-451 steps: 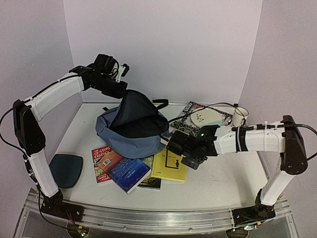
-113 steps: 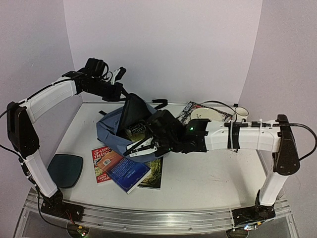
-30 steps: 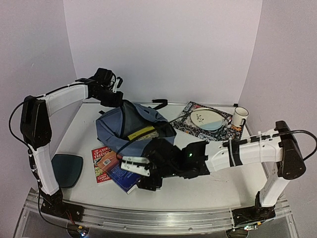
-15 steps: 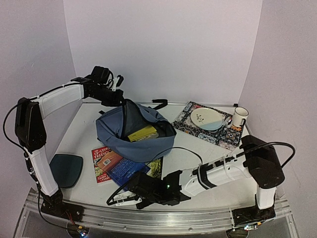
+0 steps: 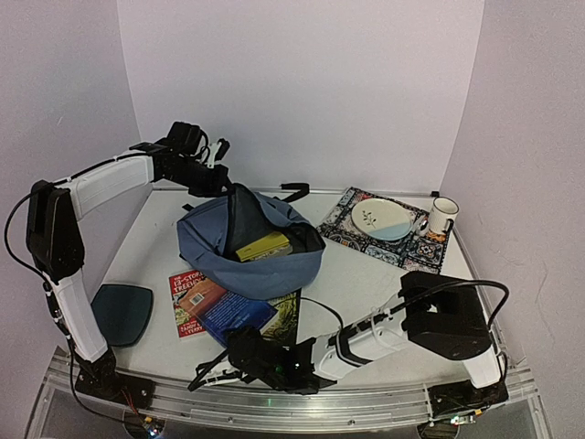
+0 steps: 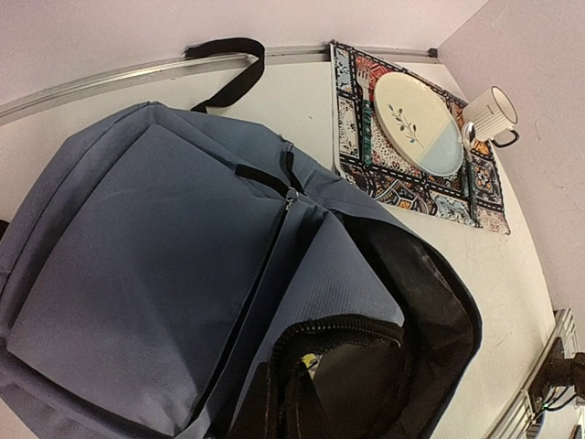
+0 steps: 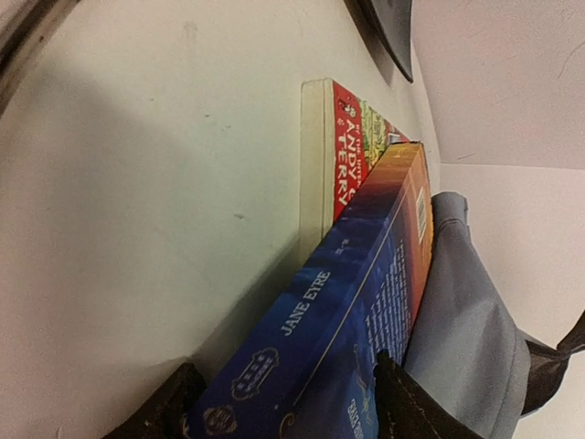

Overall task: Pack the student bag
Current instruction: Pick up the book.

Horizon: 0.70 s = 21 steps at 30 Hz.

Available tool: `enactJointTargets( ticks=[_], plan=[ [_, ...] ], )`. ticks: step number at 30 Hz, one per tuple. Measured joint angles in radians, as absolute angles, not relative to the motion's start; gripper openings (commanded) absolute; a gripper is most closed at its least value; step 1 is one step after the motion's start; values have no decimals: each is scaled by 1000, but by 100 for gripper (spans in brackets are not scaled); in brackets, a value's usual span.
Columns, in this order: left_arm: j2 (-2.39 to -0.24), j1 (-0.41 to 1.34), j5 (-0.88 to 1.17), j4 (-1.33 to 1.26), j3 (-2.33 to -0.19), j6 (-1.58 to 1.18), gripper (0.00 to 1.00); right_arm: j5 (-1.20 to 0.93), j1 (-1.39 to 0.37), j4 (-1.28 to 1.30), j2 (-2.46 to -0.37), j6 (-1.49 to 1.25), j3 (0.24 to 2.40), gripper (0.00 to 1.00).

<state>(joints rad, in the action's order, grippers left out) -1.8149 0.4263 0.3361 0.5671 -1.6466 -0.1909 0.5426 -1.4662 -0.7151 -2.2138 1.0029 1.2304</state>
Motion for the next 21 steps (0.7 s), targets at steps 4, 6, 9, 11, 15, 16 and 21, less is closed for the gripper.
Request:
enactJointTargets(
  ticks=[4,6,9,11,15,16,21],
  plan=[
    [-1815,426,339,568,-1647,-191,0,567,-1473,-767,-2240,1056,1230,30],
    [-1815,426,339,568,-1647,-191,0,584,-1477,-783,-2242,1070,1225,20],
    [-1815,426,340,569,-1647,-191,0,610,-1477,-821,-2232,1072,1224,7],
    [-1815,426,341,570,-1647,-190,0,606,-1476,-806,-2214,1068,1215,2],
    [-1815,426,341,573,-1647,-188,0,580,-1472,-706,-2140,1043,1200,0],
    [-1815,426,341,575,-1647,-187,0,573,-1472,-677,-2117,1033,1197,0],
    [-1815,426,341,575,-1647,-187,0,540,-1472,-507,-1982,983,1185,0]
  ],
)
